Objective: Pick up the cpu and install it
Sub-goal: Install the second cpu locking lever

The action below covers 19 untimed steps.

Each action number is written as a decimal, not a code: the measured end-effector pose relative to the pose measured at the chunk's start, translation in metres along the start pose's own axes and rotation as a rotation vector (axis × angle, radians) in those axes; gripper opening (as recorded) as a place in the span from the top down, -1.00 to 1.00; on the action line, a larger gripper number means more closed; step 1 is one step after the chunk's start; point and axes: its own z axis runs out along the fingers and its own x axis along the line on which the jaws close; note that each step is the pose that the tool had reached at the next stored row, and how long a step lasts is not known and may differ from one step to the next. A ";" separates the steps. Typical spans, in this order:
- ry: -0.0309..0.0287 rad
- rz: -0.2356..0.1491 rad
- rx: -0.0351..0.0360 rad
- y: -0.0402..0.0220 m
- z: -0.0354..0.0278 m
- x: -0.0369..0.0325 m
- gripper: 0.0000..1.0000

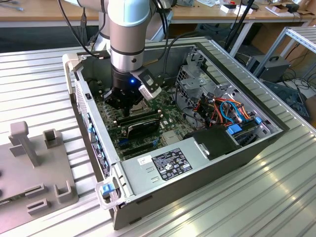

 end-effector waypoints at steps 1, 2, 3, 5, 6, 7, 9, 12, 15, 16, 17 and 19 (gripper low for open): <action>-0.0001 0.000 -0.0046 0.0003 0.0011 0.0000 0.79; -0.0002 0.000 -0.0091 0.0005 0.0019 0.0000 0.79; -0.0002 0.000 -0.0122 0.0006 0.0022 0.0000 0.79; 0.0001 0.000 -0.0135 0.0005 0.0031 0.0001 0.79; 0.0000 0.000 -0.0140 0.0006 0.0034 0.0001 0.79; 0.0000 0.001 -0.0146 0.0006 0.0036 0.0002 0.79; -0.0001 0.000 -0.0162 0.0007 0.0040 0.0003 0.79; -0.0001 0.001 -0.0173 0.0006 0.0041 0.0005 0.79; 0.0000 0.001 -0.0174 0.0001 0.0042 0.0012 0.79; -0.0001 0.001 -0.0173 0.0001 0.0042 0.0014 0.79; -0.0001 0.001 -0.0172 0.0001 0.0042 0.0014 0.79; -0.0001 0.001 -0.0173 -0.0001 0.0042 0.0016 0.79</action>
